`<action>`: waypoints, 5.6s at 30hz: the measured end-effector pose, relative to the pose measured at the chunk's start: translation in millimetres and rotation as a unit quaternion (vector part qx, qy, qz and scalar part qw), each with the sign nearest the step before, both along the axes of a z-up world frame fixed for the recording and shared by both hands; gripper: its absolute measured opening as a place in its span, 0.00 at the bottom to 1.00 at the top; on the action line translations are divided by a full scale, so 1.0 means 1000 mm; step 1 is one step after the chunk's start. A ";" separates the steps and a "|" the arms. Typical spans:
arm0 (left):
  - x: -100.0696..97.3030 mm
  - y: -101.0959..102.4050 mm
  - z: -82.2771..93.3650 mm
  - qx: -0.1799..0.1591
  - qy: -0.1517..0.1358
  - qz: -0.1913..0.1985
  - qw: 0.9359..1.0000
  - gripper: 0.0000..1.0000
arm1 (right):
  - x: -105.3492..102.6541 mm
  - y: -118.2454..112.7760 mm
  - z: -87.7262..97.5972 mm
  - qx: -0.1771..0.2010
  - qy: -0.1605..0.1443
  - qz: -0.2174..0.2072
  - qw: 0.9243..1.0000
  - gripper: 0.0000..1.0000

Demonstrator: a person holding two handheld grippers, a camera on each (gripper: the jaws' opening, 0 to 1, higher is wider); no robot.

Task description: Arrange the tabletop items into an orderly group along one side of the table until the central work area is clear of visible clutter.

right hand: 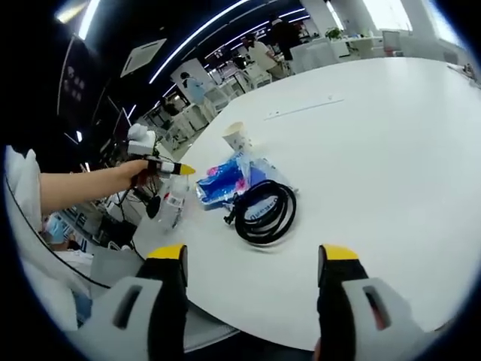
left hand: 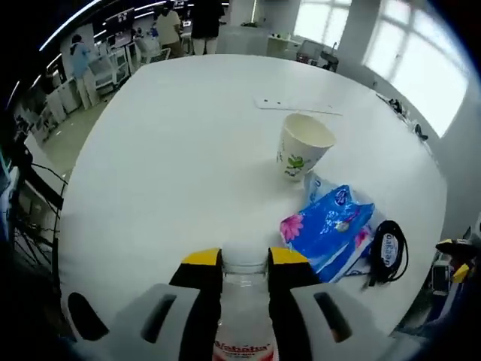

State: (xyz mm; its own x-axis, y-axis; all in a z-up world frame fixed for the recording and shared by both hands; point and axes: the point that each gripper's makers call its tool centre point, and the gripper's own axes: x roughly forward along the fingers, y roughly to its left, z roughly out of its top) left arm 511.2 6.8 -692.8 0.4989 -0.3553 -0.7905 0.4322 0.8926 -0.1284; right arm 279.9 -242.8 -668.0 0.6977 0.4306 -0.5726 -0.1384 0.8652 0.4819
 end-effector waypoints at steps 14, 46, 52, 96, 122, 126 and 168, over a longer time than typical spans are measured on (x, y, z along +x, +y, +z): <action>-0.035 0.022 0.056 -0.003 -0.100 0.006 0.995 0.19 | 0.009 -0.001 0.002 0.002 -0.012 0.023 1.000 0.69; 0.101 -0.032 0.142 -0.078 -0.204 0.142 0.965 0.19 | 0.000 -0.015 -0.009 0.008 -0.004 0.002 1.000 0.66; 0.116 -0.041 0.129 -0.059 -0.196 0.148 0.968 0.19 | 0.000 -0.022 -0.012 0.008 0.000 -0.013 1.000 0.66; 0.112 -0.064 0.079 -0.022 -0.198 0.109 0.974 0.21 | 0.001 -0.018 -0.024 0.022 0.015 -0.018 0.999 0.66; 0.051 -0.054 0.074 -0.103 -0.191 0.123 0.968 0.84 | -0.015 -0.021 -0.016 0.026 -0.003 0.007 1.000 0.67; 0.025 -0.053 0.079 -0.125 -0.187 0.131 0.965 0.91 | -0.018 -0.026 -0.010 0.029 -0.013 0.025 0.999 0.69; -0.171 -0.046 0.119 -0.142 -0.189 0.071 0.969 0.81 | 0.002 -0.091 0.057 -0.009 -0.096 0.139 0.986 0.70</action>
